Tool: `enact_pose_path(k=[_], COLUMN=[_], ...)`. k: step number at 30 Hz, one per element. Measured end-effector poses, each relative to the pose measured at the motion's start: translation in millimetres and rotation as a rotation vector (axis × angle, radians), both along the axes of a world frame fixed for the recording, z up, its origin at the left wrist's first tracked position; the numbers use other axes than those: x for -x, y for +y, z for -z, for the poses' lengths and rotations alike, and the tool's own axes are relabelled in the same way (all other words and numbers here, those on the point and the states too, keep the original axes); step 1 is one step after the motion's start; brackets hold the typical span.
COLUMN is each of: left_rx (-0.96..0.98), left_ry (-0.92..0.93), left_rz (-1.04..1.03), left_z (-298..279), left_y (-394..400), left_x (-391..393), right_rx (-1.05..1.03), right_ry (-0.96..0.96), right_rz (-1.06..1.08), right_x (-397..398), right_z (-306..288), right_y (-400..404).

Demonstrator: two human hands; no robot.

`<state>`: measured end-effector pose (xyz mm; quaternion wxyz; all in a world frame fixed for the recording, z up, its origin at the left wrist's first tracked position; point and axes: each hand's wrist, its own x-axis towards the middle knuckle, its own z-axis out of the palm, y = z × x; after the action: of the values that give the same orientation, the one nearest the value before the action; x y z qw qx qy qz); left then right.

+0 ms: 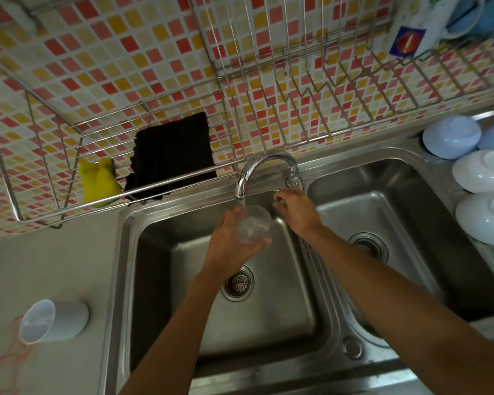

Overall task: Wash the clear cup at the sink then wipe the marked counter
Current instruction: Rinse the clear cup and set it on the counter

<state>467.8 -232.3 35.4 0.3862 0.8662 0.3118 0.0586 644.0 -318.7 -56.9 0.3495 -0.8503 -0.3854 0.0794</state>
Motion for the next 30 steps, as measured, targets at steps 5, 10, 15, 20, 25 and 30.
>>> enact_pose_path(k=[5, 10, 15, 20, 25, 30], left_rx=[-0.004, 0.016, 0.071, 0.079, 0.027, -0.016], left_ry=[-0.033, -0.07, -0.119, -0.172, -0.244, -0.227], left_rz=[0.008, 0.002, -0.037, -0.05, -0.096, -0.082], left_z=[3.5, 3.9, 3.1, 6.0, 10.6, 14.5], left_y=[0.9, -2.4, -7.5, -8.1, 0.3, 12.1], left_x=[5.9, 10.5, 11.0, 20.0, 53.4, 98.9], right_rx=[-0.123, -0.258, -0.252, -0.117, -0.178, -0.122], right_ry=[0.109, 0.248, 0.284, 0.308, 0.392, 0.392], right_rz=[0.181, 0.242, 0.306, 0.386, 0.503, 0.459], right_x=[-0.2, -8.1, -2.0, 3.7, 24.7, 112.3], right_z=[-9.4, -20.5, -26.8, -36.4, -48.1, -32.7], right_y=[-6.8, -20.6, -16.9, -14.4, -17.7, -44.8])
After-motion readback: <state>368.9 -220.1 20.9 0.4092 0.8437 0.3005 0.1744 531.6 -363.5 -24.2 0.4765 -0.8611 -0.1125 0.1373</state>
